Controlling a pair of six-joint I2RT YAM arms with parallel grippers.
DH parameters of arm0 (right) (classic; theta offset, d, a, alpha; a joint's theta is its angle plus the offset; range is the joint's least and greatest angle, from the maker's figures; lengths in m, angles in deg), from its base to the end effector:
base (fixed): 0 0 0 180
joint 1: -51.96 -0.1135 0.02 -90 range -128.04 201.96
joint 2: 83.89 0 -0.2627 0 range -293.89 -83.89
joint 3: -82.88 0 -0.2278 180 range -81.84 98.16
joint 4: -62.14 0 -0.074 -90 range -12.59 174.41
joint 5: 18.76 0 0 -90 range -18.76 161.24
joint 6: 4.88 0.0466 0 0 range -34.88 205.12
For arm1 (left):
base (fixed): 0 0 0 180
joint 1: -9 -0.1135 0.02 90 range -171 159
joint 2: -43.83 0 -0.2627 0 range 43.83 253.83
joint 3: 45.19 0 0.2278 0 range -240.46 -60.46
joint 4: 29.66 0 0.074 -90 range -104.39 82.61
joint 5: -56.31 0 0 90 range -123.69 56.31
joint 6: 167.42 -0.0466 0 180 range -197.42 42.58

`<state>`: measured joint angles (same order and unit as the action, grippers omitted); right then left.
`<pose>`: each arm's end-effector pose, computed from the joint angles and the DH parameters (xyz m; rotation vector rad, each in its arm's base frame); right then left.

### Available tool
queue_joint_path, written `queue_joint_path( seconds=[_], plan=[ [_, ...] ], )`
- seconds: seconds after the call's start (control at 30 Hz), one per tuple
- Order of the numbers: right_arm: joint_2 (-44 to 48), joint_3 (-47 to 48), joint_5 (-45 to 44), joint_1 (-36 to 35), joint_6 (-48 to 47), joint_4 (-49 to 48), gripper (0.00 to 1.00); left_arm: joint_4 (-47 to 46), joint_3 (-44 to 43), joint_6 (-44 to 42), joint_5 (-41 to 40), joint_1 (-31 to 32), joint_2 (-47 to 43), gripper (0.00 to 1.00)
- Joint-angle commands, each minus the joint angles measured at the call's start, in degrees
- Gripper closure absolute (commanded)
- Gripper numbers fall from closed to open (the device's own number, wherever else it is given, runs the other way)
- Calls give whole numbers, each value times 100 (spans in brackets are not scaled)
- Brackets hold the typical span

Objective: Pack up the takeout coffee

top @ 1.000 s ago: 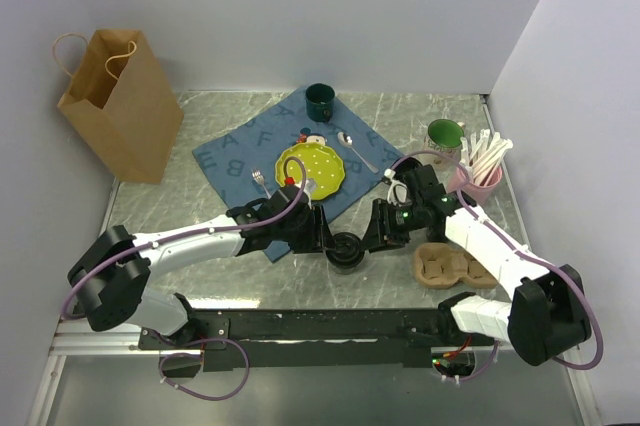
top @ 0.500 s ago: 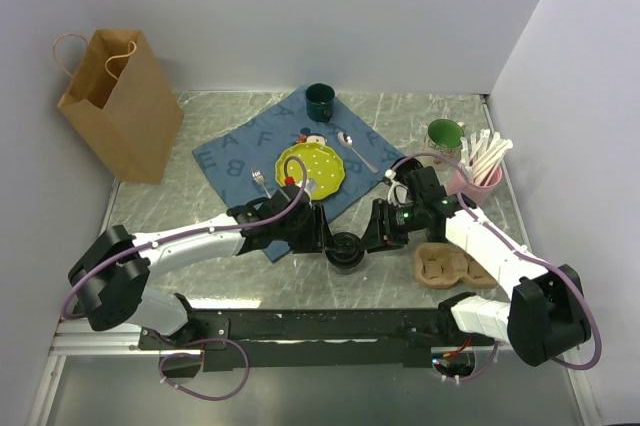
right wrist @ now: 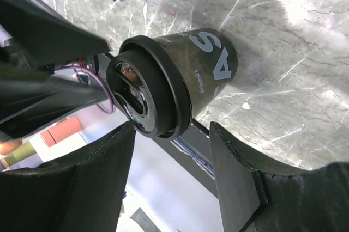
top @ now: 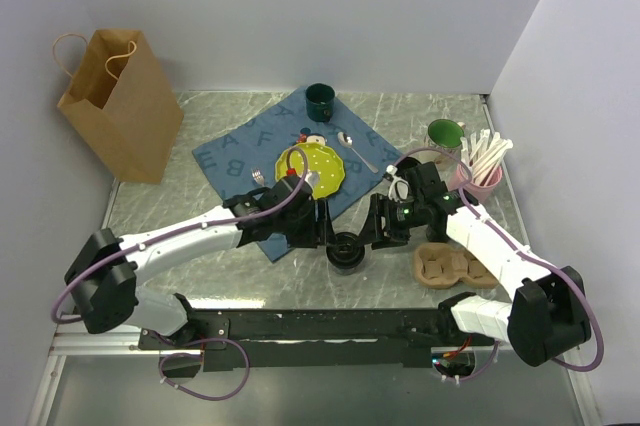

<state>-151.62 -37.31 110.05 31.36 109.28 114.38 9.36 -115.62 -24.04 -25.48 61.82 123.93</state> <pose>0.1778 0.0980 0.2295 -0.1688 2.6971 1.1493 0.1631 -0.2261 0.2438 0.0592 2.6703 -0.9199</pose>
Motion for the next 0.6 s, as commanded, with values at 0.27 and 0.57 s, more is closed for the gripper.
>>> queue_joint_path(
  seconds=[0.27,0.57],
  plan=[
    [242,424,-259,-5,-113,372,36,-643,162,-144,348,27,-232,32],
    [418,451,-365,-6,-201,557,35,-985,154,-276,488,27,164,31]
  ],
)
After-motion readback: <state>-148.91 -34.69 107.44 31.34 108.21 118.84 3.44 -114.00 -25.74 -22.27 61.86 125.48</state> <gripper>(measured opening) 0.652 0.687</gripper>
